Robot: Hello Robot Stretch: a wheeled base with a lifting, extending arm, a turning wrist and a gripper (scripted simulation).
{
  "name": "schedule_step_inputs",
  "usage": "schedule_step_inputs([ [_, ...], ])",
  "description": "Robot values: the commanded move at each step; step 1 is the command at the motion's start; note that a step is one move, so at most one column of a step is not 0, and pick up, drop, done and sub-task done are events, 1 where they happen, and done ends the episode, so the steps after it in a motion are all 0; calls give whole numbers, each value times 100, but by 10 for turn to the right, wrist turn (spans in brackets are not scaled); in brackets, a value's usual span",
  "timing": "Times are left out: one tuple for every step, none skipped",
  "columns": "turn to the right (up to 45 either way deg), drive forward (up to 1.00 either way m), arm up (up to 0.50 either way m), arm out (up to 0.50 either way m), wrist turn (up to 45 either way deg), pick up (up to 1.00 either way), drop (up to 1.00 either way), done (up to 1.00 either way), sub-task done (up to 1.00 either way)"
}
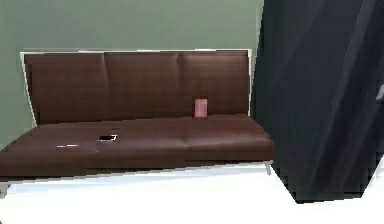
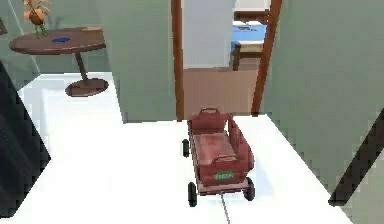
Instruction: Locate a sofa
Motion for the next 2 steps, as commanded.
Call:
schedule_step_inputs([
  [150, 0, 0, 0, 0, 0, 0, 0, 0],
  [0, 80, 0, 0, 0, 0, 0, 0, 0],
])
